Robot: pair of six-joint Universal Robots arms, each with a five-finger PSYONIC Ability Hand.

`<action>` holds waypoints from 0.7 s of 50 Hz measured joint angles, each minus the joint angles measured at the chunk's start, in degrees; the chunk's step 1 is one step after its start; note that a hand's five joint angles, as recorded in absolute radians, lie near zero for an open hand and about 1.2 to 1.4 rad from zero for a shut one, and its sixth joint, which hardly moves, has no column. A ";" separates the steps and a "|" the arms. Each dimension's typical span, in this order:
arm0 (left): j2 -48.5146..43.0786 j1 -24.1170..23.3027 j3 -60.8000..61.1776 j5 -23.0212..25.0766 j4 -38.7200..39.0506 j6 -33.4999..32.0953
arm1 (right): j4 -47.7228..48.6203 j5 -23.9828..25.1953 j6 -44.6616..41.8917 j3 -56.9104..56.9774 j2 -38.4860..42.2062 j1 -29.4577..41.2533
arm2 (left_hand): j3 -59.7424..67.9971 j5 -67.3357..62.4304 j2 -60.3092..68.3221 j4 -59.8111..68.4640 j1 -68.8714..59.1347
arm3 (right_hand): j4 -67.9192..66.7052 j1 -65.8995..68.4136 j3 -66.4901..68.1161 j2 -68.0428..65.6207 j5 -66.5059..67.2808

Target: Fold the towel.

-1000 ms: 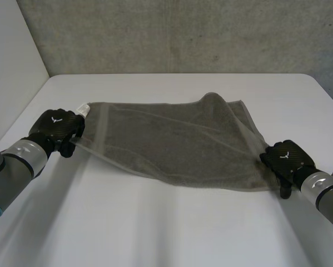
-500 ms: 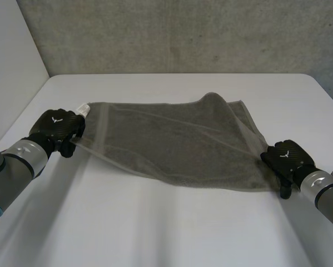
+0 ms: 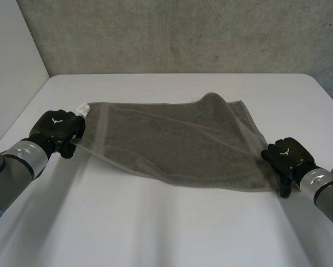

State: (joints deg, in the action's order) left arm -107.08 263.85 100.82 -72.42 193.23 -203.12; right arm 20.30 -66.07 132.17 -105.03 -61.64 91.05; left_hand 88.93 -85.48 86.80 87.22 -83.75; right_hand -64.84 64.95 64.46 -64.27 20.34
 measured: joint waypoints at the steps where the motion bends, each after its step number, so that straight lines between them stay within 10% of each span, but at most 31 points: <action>1: 0.00 0.00 0.00 0.00 0.01 0.00 | 0.00 -0.01 0.01 0.03 0.00 0.05 | 0.00 0.00 0.00 0.00 0.00 | 0.05 -0.04 -0.03 0.01 0.00; 35: -0.04 -0.09 -0.01 0.00 0.05 0.00 | 1.76 -2.11 0.28 2.30 2.03 1.94 | 0.00 0.00 0.00 0.00 0.00 | -2.39 3.09 2.30 -2.86 0.00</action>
State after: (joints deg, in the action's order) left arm -107.12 263.76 100.81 -72.42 193.27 -203.11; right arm 22.06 -68.18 132.45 -102.74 -59.61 92.99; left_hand 88.93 -85.48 86.80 87.22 -83.75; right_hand -67.23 68.04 66.77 -67.13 20.34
